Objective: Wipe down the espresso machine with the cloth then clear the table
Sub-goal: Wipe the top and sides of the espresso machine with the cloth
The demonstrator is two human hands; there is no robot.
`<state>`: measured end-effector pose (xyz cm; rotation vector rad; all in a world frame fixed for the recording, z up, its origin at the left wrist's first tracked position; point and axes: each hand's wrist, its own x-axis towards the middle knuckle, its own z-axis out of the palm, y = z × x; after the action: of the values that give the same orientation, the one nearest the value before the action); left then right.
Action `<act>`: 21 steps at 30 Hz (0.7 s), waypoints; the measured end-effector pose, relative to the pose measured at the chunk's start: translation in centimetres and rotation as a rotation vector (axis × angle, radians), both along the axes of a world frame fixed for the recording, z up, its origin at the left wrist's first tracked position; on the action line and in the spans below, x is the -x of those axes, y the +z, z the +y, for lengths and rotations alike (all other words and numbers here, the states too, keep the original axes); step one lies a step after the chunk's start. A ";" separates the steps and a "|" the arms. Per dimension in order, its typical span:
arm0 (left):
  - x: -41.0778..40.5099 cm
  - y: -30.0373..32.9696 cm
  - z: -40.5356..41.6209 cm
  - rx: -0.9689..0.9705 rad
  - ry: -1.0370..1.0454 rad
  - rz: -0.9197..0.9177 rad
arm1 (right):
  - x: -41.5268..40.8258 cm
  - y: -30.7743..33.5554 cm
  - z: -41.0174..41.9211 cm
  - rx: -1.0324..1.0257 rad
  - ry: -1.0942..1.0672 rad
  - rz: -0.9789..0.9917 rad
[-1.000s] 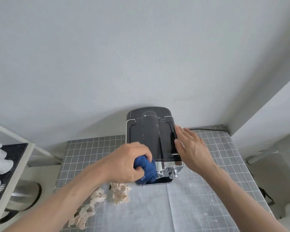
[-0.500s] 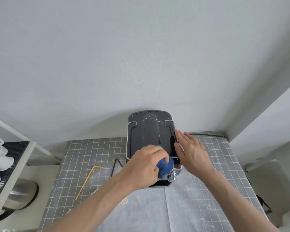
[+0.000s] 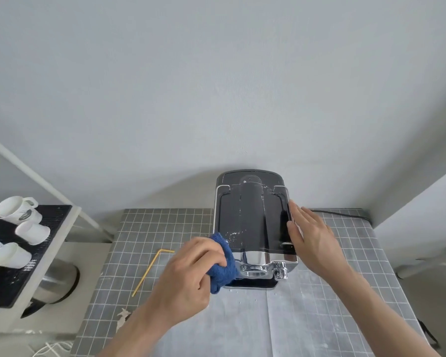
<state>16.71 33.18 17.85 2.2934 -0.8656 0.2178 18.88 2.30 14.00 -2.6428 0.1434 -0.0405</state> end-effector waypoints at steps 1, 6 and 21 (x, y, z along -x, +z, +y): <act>-0.2 0.0 0.5 0.029 0.039 -0.022 | 0.0 0.0 0.0 0.006 -0.001 -0.002; -2.5 -0.3 3.0 0.056 0.251 -0.024 | 0.0 -0.1 0.0 0.031 -0.003 0.011; -8.8 2.2 -2.2 -0.249 -0.158 0.162 | -0.1 -0.1 0.3 0.061 -0.012 0.018</act>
<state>25.48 30.96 20.00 2.4135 -1.0312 -0.1524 18.96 2.57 13.93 -2.7034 0.1661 -0.0256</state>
